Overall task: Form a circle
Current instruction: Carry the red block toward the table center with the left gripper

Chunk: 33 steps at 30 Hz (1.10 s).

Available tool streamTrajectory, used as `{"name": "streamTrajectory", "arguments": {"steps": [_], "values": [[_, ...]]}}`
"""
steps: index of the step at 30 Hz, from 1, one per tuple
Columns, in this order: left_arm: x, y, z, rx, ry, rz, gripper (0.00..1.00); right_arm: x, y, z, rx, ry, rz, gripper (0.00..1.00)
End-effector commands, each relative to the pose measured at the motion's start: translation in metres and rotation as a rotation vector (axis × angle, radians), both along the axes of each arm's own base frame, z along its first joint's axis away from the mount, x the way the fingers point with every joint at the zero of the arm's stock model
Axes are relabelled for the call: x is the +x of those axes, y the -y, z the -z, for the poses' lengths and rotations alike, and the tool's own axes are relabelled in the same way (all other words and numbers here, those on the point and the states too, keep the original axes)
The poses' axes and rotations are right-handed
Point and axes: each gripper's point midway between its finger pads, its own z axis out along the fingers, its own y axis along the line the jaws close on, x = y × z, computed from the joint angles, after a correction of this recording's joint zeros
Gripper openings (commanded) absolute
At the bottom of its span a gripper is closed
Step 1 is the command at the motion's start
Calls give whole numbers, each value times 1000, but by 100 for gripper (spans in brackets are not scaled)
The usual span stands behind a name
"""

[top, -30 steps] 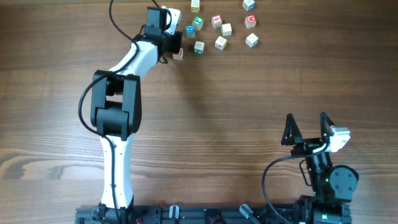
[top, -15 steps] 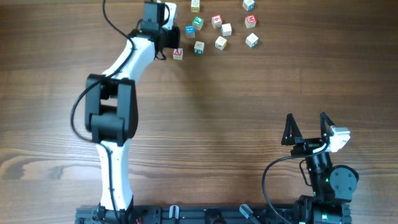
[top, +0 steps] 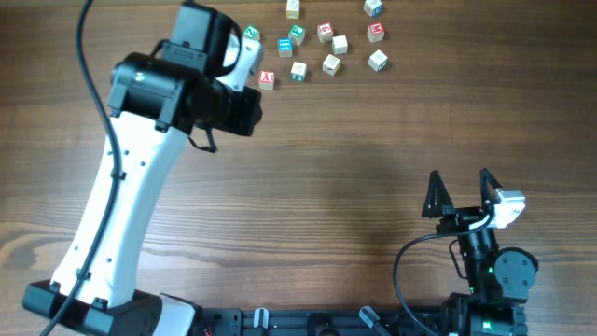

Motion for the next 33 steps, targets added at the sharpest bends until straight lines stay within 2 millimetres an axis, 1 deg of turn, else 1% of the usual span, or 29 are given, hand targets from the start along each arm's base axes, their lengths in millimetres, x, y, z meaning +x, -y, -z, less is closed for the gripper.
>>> {"name": "streamTrajectory", "arguments": {"steps": [1, 3, 5, 7, 9, 10, 11, 12, 13, 14, 16, 17, 18, 21, 23, 24, 26, 27, 28, 30, 31, 33], "values": [[-19, 22, 45, 12, -125, -17, 6, -1, -1, -3, 6, 11, -6, 100], [-22, 31, 78, 20, -155, -12, 7, -1, -1, -3, 6, 11, -6, 100], [-17, 38, 117, 10, -151, -30, 8, -1, -1, -3, 6, 11, -6, 100], [-2, 38, 160, -35, -101, -144, 11, -1, -1, -3, 6, 11, -6, 100], [7, 34, 196, -109, -63, -290, 11, -1, -1, -3, 6, 11, -6, 100], [8, 35, 207, -131, -43, -303, 11, -1, -1, -3, 6, 11, -6, 100], [9, 35, 214, -142, -27, -302, 11, -1, -1, -3, 6, 11, -6, 100], [10, 35, 223, -160, 1, -299, 14, -1, -1, -3, 6, 11, -6, 100], [11, 34, 227, -159, 16, -303, 15, -1, -1, -3, 6, 11, -6, 100], [12, 24, 235, -118, 43, -330, 15, -1, -1, -3, 6, 11, -6, 100], [13, 8, 240, -45, 71, -371, 15, -1, -1, -3, 6, 11, -6, 100], [14, 4, 241, -23, 81, -383, 15, -1, -1, -3, 6, 11, -6, 100], [16, 2, 241, -17, 92, -388, 18, -1, -1, -3, 6, 11, -6, 100], [25, 6, 235, -44, 128, -388, 25, -1, -1, -3, 6, 11, -6, 100], [30, 9, 231, -62, 153, -389, 28, -1, -1, -3, 6, 11, -6, 100], [32, 9, 230, -64, 162, -391, 31, -1, -1, -3, 6, 11, -6, 100], [35, 3, 229, -37, 184, -410, 32, -1, -1, -3, 6, 11, -6, 100], [37, -5, 228, -1, 208, -434, 33, -1, -1, -3, 6, 11, -6, 100], [38, -9, 227, 17, 218, -445, 34, -1, -1, -3, 6, 11, -6, 100], [36, -13, 228, 38, 215, -453, 36, -1, -1, -3, 6, 11, -6, 100], [34, -14, 230, 45, 205, -452, 39, -1, -1, -3, 6, 11, -6, 100], [30, -15, 233, 51, 185, -447, 49, -1, -1, -3, 6, 11, -6, 100]]}}
